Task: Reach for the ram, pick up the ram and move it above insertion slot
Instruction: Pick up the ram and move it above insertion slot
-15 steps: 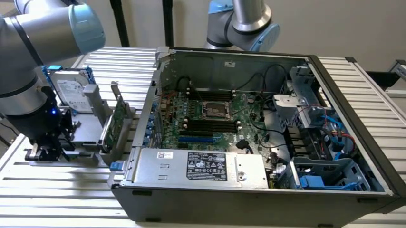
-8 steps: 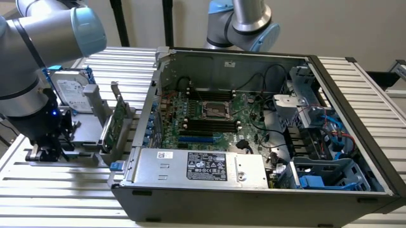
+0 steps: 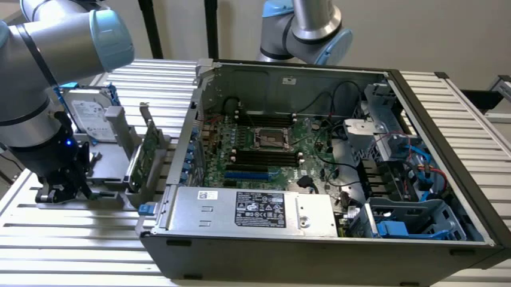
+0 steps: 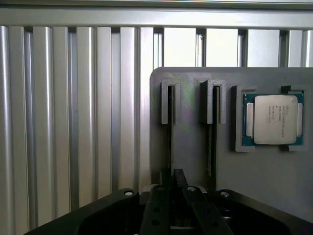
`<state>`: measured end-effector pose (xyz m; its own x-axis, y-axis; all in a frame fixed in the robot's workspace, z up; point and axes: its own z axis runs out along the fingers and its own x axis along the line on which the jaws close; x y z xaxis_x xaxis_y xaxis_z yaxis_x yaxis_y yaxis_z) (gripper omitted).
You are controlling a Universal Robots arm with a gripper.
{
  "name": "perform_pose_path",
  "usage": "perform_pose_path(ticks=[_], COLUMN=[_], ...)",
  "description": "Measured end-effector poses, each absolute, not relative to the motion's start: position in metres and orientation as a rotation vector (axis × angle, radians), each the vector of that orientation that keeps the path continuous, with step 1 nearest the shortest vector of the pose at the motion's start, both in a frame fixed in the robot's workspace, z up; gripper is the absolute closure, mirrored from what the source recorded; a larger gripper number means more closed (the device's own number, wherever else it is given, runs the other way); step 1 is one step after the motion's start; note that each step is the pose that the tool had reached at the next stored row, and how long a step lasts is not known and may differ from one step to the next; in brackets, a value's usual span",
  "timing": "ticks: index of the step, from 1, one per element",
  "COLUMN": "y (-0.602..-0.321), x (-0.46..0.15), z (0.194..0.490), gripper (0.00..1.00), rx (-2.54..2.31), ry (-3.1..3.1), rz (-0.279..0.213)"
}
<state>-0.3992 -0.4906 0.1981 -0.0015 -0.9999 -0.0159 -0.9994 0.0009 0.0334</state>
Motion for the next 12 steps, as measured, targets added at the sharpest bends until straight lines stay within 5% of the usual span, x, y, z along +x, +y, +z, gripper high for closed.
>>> perform_pose_path(ticks=[12], y=[-0.4905], x=[-0.399], z=[0.1979], gripper=[0.87], rx=[2.141], ry=[-2.283], rz=[-0.055])
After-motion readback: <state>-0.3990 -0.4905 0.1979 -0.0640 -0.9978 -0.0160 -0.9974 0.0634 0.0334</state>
